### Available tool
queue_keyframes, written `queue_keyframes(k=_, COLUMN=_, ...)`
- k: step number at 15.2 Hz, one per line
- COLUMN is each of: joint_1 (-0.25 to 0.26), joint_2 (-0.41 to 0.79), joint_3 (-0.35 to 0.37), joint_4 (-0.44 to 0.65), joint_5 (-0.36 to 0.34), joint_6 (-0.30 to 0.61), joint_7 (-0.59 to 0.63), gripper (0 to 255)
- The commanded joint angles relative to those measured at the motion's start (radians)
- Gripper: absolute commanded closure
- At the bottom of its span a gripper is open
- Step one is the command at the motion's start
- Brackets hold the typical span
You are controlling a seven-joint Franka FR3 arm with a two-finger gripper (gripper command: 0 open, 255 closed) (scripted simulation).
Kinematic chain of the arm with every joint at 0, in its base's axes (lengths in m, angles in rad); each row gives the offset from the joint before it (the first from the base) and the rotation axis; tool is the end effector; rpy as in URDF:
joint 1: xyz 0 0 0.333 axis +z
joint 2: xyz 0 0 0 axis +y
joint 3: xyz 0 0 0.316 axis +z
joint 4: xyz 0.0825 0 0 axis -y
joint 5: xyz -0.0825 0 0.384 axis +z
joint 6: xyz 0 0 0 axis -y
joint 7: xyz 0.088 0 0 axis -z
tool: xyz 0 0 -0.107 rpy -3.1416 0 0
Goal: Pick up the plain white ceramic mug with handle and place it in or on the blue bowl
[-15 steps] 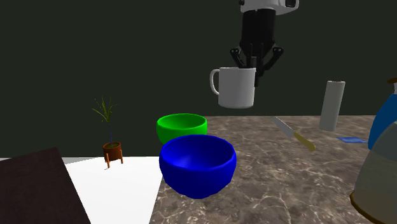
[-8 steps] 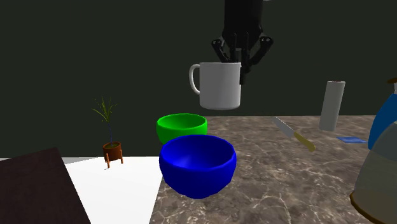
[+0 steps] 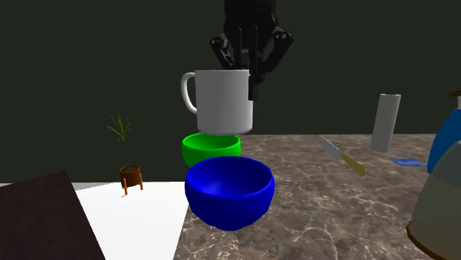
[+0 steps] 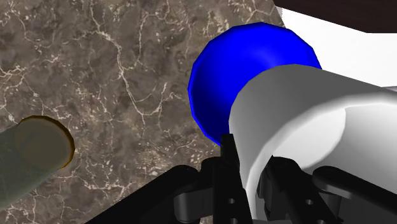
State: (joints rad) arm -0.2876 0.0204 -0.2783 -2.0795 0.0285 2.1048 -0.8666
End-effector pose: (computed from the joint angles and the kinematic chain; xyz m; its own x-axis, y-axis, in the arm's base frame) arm 0.4657 -0.2936 0.4185 0.9591 0.2823 0.0181 0.2825 -0.9592 -0.0080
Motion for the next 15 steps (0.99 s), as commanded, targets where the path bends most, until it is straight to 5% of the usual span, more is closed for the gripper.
queue_keyframes(k=1, joint_1=-0.002, joint_2=0.002, joint_3=-0.002, joint_4=-0.025, joint_5=0.001, joint_6=0.026, joint_7=-0.006, gripper=255)
queue_keyframes(k=15, joint_1=-0.006, joint_2=0.101, joint_3=0.001, joint_4=-0.108, joint_5=0.042, joint_6=0.204, joint_7=-0.037, gripper=255)
